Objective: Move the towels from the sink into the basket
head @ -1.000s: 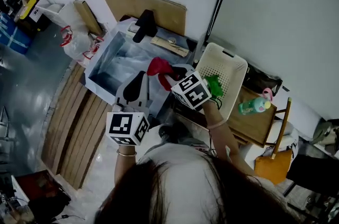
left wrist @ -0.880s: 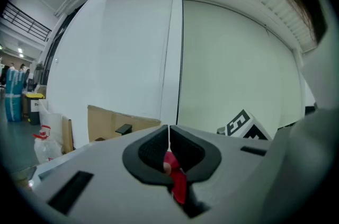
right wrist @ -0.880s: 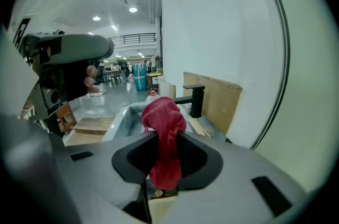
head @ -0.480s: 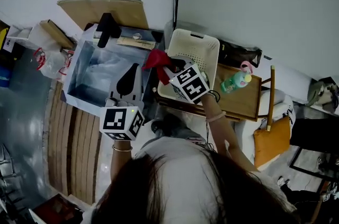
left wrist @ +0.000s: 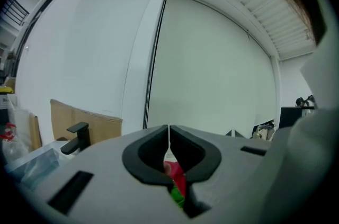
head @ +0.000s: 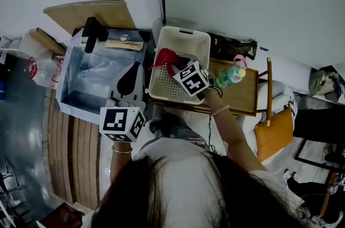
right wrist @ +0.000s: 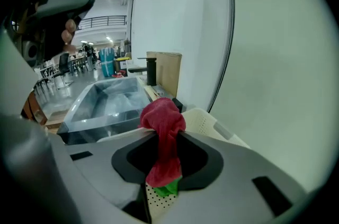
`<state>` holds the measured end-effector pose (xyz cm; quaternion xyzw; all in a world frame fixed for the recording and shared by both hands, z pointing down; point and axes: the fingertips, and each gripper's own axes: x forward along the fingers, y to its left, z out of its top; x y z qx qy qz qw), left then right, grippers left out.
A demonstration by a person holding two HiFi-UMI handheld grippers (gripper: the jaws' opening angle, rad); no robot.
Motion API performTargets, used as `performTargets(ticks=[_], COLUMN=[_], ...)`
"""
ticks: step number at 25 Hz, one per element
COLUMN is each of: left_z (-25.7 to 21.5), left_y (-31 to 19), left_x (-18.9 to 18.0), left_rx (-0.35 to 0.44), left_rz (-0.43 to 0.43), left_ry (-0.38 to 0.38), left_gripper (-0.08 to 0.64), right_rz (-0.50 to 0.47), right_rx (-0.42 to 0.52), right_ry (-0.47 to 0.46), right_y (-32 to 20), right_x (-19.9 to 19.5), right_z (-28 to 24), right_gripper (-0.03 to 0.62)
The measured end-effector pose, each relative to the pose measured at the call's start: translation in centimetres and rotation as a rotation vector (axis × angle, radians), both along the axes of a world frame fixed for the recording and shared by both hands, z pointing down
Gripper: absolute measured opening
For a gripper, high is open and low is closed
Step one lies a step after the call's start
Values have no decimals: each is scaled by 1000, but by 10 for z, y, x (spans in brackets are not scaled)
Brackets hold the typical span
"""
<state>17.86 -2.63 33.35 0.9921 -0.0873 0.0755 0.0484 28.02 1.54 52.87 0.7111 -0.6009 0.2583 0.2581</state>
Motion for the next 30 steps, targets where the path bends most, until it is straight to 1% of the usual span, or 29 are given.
performTargets(ticks=[5, 11, 15, 17, 19, 21, 23, 27, 30], left_z=[-1, 2, 4, 3, 2, 3, 5, 7, 7], left_y=[9, 16, 13, 11, 8, 4, -1, -8, -15], left_x=[9, 15, 15, 15, 16, 15, 14, 15, 14], left_rx=[9, 24, 23, 30, 42, 43, 38, 31, 29], left_rz=[18, 39, 38, 36, 36, 34, 26, 11, -4], left_ry=[-5, -21, -32, -33, -33, -35, -38, -44, -44], left_gripper=[16, 16, 16, 16, 16, 16, 15, 16, 17], right_rz=[12, 4, -8, -12, -8, 8, 37, 96, 113], right_rx=[-81, -199, -278, -308, -324, -309, -260, -110, -5], right_ry=[25, 35, 49, 46, 31, 17, 5, -12, 4], right_y=[6, 4, 4, 3, 4, 4, 2, -4, -10], right_x=[16, 25, 32, 34, 35, 35, 36, 34, 30], right_z=[40, 89, 117, 127, 134, 133, 122, 76, 37], right_gripper=[110, 114, 117, 127, 155, 182, 194, 198, 195])
